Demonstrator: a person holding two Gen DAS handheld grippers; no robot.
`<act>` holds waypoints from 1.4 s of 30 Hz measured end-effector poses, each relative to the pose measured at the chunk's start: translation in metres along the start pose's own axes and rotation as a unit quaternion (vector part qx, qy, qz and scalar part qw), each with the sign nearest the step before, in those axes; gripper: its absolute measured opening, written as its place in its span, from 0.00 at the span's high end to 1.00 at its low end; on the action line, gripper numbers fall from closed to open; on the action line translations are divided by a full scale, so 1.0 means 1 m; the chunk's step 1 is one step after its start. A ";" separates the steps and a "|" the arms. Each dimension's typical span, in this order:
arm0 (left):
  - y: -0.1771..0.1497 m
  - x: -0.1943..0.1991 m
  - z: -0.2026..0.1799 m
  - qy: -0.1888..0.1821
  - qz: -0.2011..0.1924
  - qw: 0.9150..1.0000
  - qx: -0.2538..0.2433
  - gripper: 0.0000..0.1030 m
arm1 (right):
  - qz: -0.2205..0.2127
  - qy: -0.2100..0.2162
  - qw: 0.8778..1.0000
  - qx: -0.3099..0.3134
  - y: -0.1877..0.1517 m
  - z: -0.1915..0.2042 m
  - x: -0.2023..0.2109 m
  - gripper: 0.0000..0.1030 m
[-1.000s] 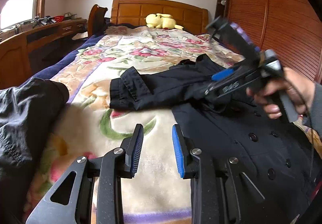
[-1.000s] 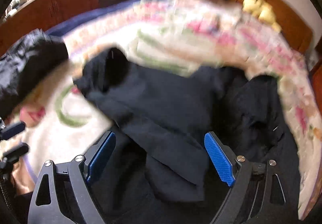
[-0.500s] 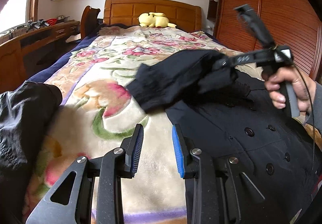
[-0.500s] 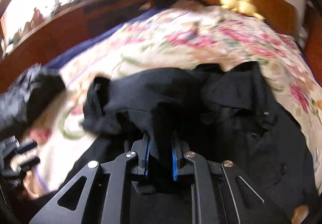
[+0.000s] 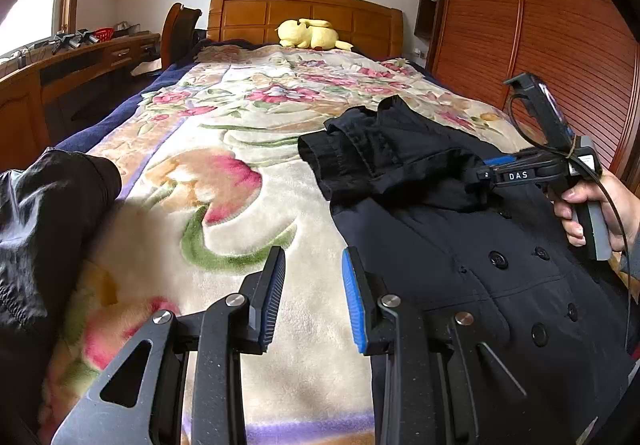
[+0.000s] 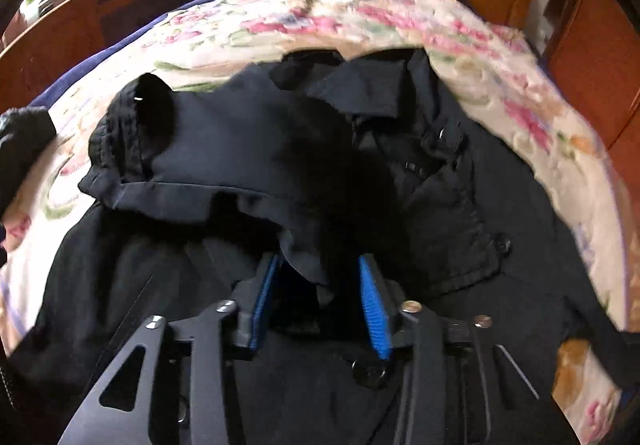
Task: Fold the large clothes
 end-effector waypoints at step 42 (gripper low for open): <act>0.000 -0.002 0.000 0.002 0.005 1.000 0.000 0.71 | -0.119 -0.024 0.987 -0.104 -0.030 -0.063 0.106 0.96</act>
Point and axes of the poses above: each gripper's, at about its wrist camera, not at the fingertips, and x roughly against the way its jaws point, z to its left, y to its top, the point moved 10 cm from there along -x, roughly the way its jaws point, and after that the axes turned 10 degrees about -y, right-handed, at the moved point
